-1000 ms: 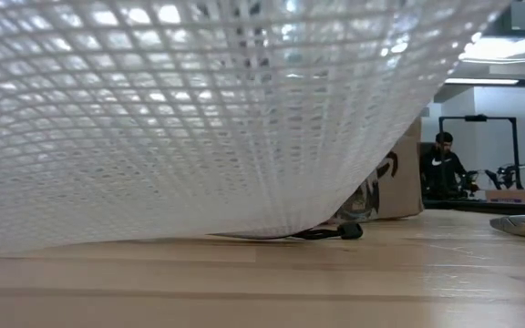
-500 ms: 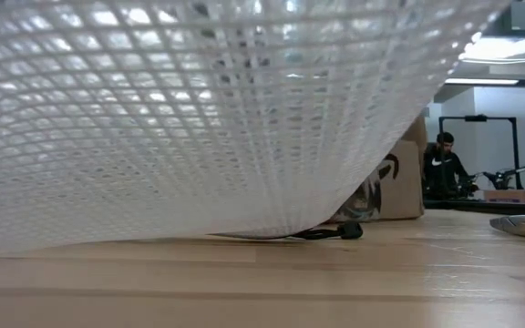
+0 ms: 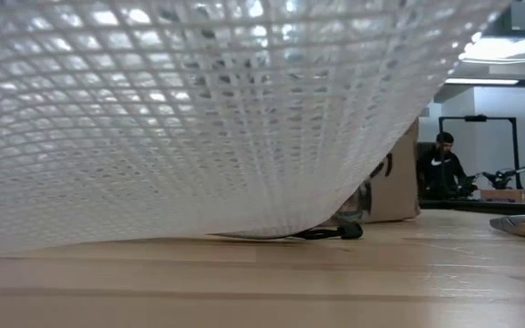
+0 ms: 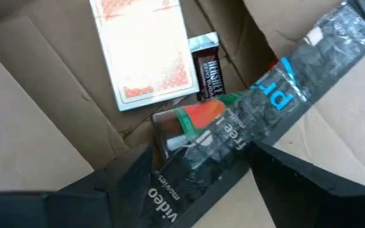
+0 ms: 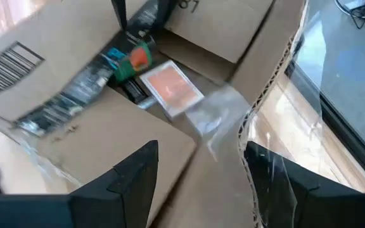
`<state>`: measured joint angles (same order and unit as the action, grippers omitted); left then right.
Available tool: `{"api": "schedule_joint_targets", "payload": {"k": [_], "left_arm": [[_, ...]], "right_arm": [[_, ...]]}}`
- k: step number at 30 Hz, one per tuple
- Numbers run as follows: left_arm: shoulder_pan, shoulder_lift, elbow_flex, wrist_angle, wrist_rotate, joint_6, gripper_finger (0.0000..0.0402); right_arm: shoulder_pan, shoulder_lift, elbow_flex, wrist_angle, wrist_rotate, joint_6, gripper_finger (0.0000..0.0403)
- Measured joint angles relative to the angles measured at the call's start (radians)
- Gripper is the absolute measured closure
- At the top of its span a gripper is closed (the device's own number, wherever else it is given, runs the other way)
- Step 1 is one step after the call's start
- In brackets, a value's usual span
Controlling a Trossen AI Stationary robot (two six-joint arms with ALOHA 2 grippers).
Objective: Unpack boxes
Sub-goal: Open the box using the cutter
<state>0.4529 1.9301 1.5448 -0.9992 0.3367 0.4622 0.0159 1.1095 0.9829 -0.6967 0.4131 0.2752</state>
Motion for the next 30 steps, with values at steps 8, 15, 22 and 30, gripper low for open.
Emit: {"api": "schedule_joint_targets", "payload": {"k": [8, 15, 22, 30], "left_arm": [[-0.040, 0.000, 0.000, -0.066, -0.035, 0.033, 0.0387], [-0.064, -0.022, 0.050, -0.128, -0.081, -0.060, 0.0401], [-0.102, -0.025, 0.296, -0.274, -0.226, -0.223, 0.0401], [-0.224, -0.093, 0.541, -0.389, -0.423, -0.445, 0.0401]], "right_arm": [[-0.001, 0.000, 0.001, 0.004, 0.001, -0.003, 0.0195], [0.007, 0.000, 0.002, 0.009, 0.000, -0.040, 0.0195], [0.072, -0.007, 0.102, 0.115, -0.043, -0.278, 0.0195], [0.037, 0.056, 0.196, 0.213, -0.108, -0.437, 0.0195]]}}
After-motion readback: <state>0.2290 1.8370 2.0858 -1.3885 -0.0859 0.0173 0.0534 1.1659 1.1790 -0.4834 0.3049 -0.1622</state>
